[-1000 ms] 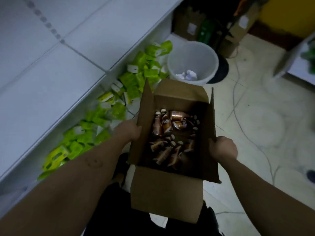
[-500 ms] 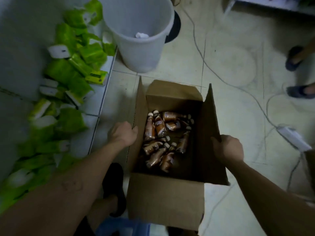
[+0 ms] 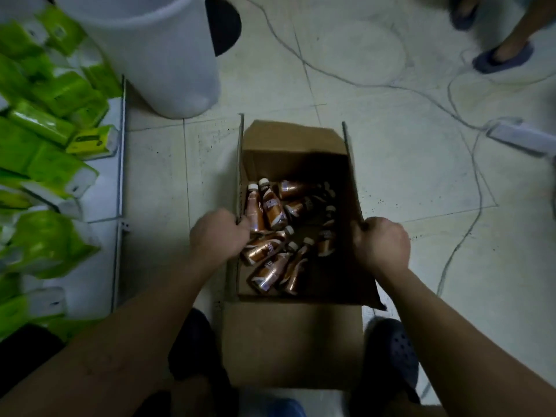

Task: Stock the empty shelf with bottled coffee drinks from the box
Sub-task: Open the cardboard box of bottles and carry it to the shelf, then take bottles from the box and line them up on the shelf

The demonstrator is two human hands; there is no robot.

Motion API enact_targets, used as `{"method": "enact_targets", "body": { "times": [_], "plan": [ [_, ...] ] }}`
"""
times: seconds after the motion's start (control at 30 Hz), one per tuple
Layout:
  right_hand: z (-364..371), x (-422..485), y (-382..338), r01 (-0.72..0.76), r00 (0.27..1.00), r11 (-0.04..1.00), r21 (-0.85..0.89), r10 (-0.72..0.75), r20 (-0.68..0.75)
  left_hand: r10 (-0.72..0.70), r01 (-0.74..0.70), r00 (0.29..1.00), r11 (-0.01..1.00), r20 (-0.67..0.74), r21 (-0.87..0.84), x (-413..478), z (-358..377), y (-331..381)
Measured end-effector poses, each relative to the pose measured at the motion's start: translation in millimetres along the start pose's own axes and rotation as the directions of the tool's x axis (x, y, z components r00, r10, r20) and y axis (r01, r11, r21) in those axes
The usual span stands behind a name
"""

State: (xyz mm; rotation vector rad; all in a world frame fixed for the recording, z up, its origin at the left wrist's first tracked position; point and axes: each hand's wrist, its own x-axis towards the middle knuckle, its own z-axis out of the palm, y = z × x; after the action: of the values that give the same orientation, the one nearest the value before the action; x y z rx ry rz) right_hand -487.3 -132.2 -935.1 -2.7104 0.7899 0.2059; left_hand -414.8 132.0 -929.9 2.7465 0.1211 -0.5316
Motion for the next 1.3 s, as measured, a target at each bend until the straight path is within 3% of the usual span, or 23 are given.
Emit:
{"method": "enact_targets", "body": {
  "times": [0.13,0.2,0.3,0.4,0.53,0.63,0.73,0.87,0.97,1.03,1.13,1.3],
  "plan": [
    [-14,-12,-4,0.033,0.999,0.999,0.03,-0.032,-0.034,-0.002,0.003,1.0,0.999,-0.029,0.041,-8,-11,1],
    [-23,-32,0,0.005,1.0,1.0,-0.005,-0.005,0.02,-0.037,0.033,0.998,0.995,0.045,0.091,-23,-24,-21],
    [-21,-51,-2,0.03,1.0,0.999,0.031,-0.03,-0.007,-0.073,0.069,0.996,0.995,0.059,0.078,-31,-40,-52],
    [-4,-58,-5,0.119,0.992,0.991,0.057,-0.116,-0.056,-0.099,0.092,0.994,0.989,0.047,0.119,-35,-37,-66],
    [6,-54,-21,0.202,0.974,0.972,0.117,-0.187,-0.128,-0.152,0.16,0.985,0.982,-0.079,0.103,-31,-37,-79],
    [9,-40,-26,0.265,0.959,0.956,0.129,-0.248,-0.135,-0.17,0.176,0.983,0.98,-0.075,0.089,-27,-42,-99],
    [13,-28,-37,0.235,0.966,0.962,0.14,-0.215,-0.142,-0.183,0.187,0.977,0.982,-0.105,0.027,-18,-49,-117],
    [5,-4,-22,-0.045,0.996,0.989,-0.143,0.034,-0.077,-0.293,0.296,0.952,0.955,-0.087,0.018,-1,-64,-158],
    [-6,-3,-9,-0.186,0.977,0.877,-0.442,0.212,0.011,-0.455,0.453,0.869,0.89,-0.195,-0.058,-3,-82,-173],
    [-5,-9,-18,-0.127,0.985,0.866,-0.484,0.166,0.039,-0.36,0.365,0.909,0.931,-0.21,-0.018,-6,-89,-157],
    [-8,-26,-54,0.095,0.994,0.873,-0.479,-0.06,0.089,-0.073,0.085,0.987,0.993,-0.142,0.082,-18,-84,-119],
    [-24,-77,-105,0.214,0.944,0.922,-0.324,-0.109,0.313,0.14,-0.139,0.99,0.99,0.018,-0.011,-50,-69,-90]
  ]
}}
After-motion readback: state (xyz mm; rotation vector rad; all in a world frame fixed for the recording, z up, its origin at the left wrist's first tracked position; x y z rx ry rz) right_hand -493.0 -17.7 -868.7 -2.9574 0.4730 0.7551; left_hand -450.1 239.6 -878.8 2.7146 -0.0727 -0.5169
